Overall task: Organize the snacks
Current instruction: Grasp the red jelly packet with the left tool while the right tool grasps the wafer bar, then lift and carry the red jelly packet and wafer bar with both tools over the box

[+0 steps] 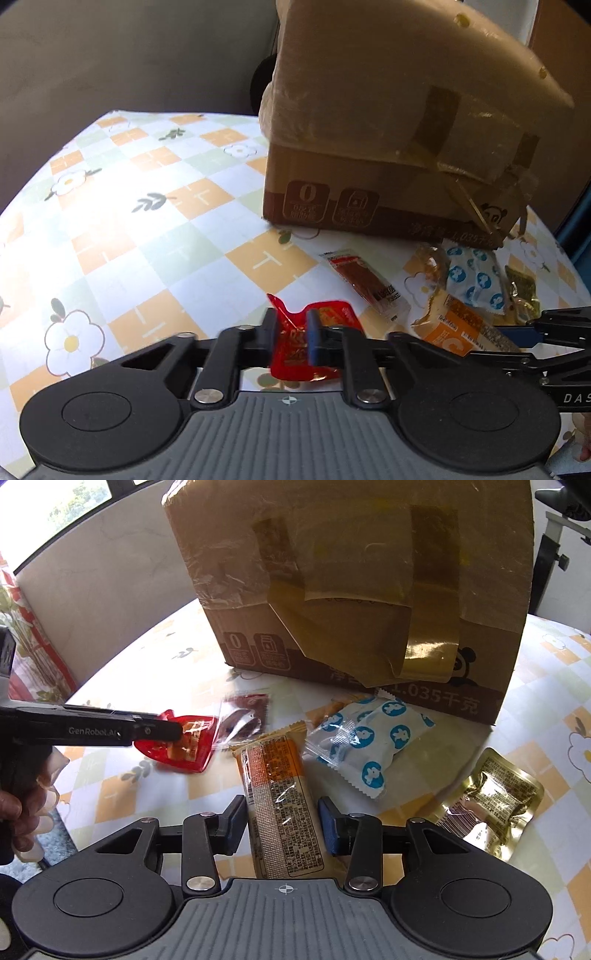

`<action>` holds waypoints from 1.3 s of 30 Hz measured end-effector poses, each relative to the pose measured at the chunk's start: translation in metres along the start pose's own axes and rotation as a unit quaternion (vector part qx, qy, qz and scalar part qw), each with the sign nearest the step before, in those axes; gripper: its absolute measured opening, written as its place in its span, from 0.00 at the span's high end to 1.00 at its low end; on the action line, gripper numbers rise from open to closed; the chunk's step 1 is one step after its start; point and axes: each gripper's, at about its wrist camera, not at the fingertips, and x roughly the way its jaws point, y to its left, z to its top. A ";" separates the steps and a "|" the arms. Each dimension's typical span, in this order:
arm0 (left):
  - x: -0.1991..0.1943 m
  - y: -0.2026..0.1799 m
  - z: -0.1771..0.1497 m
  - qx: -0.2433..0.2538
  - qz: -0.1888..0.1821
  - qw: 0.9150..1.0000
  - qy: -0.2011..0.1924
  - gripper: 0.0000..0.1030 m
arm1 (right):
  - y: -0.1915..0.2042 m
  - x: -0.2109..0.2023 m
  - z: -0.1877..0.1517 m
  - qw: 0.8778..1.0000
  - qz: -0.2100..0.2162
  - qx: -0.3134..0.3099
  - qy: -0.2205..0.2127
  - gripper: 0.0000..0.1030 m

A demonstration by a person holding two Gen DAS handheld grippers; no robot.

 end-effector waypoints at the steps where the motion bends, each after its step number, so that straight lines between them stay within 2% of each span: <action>1: -0.004 0.000 0.002 0.000 -0.005 1.000 -0.006 0.87 | 0.000 -0.003 0.001 1.000 0.006 0.000 -0.005 0.64; 3: -0.008 -0.001 0.003 0.006 -0.009 1.000 -0.009 0.88 | 0.001 -0.009 0.003 1.000 0.012 -0.005 -0.015 0.64; 5: -0.003 0.001 0.000 0.003 -0.006 1.000 0.008 0.94 | 0.001 -0.012 0.006 1.000 0.010 -0.006 -0.019 0.64; 8: 0.003 0.007 -0.007 -0.020 -0.011 0.999 0.027 0.94 | -0.003 -0.011 0.006 1.000 0.003 0.000 -0.019 0.64; 13: 0.000 0.009 -0.006 -0.027 -0.019 0.999 0.029 0.93 | -0.005 -0.007 0.001 1.000 0.000 0.005 -0.008 0.64; 14: 0.000 0.009 -0.005 -0.029 -0.021 0.999 0.029 0.91 | -0.005 -0.006 0.000 1.000 0.000 0.007 -0.007 0.64; 15: 0.000 0.007 -0.004 -0.028 -0.024 0.999 0.028 0.83 | -0.006 -0.006 -0.001 1.000 0.000 0.009 -0.007 0.64; 16: 0.000 0.005 -0.005 -0.024 -0.028 0.999 0.027 0.67 | -0.006 -0.006 -0.002 1.000 0.000 0.010 -0.007 0.64; 18: 0.000 -0.001 -0.006 -0.016 -0.029 0.999 0.026 0.50 | -0.005 -0.007 -0.002 1.000 0.000 0.008 -0.006 0.64; 22: 0.012 -0.010 -0.012 0.006 -0.025 0.999 0.048 0.50 | -0.004 -0.006 -0.002 1.000 0.000 0.006 -0.004 0.64; 32: 0.023 -0.029 -0.016 0.065 -0.009 0.998 0.024 0.43 | -0.004 -0.003 -0.004 1.000 0.001 0.007 0.000 0.64; 35: 0.023 -0.030 -0.018 0.075 -0.007 0.997 0.019 0.43 | -0.003 -0.002 -0.004 1.000 0.001 0.006 -0.001 0.64; 36: 0.022 -0.030 -0.018 0.075 -0.009 0.997 0.017 0.49 | -0.003 -0.002 -0.004 1.000 0.001 0.006 -0.001 0.64; 37: 0.021 -0.028 -0.017 0.070 -0.024 0.997 0.014 0.71 | -0.003 -0.002 -0.004 1.000 0.000 0.006 -0.001 0.64; 38: 0.018 -0.028 -0.016 0.063 -0.042 0.997 0.015 0.72 | -0.002 -0.002 -0.004 1.000 0.000 0.006 -0.001 0.64; 39: 0.014 -0.030 -0.016 0.070 -0.044 0.997 0.008 0.74 | -0.003 -0.003 -0.003 1.000 -0.001 0.005 -0.002 0.64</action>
